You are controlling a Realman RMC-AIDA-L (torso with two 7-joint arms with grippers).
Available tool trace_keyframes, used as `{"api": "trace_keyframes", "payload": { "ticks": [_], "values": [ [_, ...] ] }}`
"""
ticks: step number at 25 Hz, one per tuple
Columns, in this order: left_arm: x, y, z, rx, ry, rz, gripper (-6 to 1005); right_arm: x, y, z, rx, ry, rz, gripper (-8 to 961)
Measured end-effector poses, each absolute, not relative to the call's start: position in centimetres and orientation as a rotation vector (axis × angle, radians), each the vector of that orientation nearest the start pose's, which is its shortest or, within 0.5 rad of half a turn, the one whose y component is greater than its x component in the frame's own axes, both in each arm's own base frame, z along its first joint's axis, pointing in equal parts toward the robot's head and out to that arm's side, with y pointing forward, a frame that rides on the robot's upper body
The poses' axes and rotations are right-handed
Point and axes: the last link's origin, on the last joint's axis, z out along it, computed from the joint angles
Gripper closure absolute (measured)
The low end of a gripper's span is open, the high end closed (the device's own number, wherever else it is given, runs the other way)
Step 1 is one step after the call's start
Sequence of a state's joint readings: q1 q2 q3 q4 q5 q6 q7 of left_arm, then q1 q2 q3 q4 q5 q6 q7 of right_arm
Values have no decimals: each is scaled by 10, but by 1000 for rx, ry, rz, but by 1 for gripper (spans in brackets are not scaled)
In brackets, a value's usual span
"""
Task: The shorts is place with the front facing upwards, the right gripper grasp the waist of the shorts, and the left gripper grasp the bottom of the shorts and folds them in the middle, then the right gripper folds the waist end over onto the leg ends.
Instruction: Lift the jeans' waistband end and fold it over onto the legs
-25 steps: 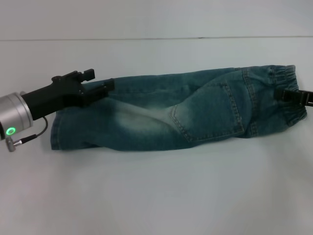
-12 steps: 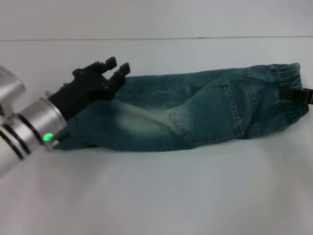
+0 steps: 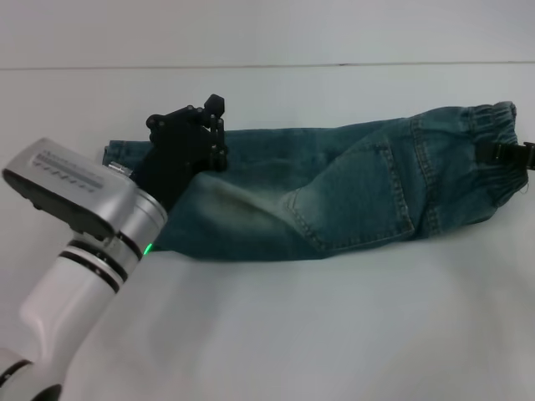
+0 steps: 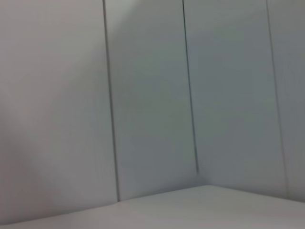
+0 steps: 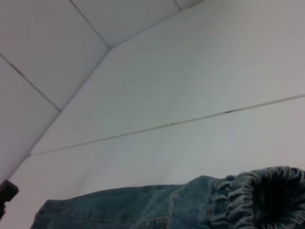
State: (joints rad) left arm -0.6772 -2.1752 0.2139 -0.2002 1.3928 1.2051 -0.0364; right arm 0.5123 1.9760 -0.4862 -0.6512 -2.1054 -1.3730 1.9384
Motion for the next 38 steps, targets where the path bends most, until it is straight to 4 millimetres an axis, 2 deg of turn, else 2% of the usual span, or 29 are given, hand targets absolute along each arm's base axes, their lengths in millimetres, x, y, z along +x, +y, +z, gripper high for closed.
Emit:
{"api": "trace_keyframes", "payload": {
  "ticks": [9,11,16,19,20,21,26,31,38],
  "values": [
    [-222,346,-117,-1898,-403,-666,1005,310,348,79,-2241,1401,767,839],
    [-217,346,-127,-1917,-402,-594,1003,304,348,84,-2258,1398,803,838],
    [-210,347,-137,-1936,-409,-529,998,287,350,100,-2283,1362,872,838],
    [-206,346,-140,-1948,-415,-541,998,272,354,109,-2319,1323,908,838],
    [-204,345,-141,-1956,-412,-546,999,260,357,114,-2348,1297,926,838],
    [-202,344,-142,-1963,-408,-550,999,260,357,114,-2348,1297,926,838],
    [-198,342,-150,-2013,-413,-528,999,225,367,121,-2456,1214,927,838],
    [-201,339,-155,-2048,-413,-502,998,205,374,121,-2522,1149,907,838],
    [-197,331,-163,-2094,-402,-507,998,162,401,109,-2609,1012,810,845]
  ]
}}
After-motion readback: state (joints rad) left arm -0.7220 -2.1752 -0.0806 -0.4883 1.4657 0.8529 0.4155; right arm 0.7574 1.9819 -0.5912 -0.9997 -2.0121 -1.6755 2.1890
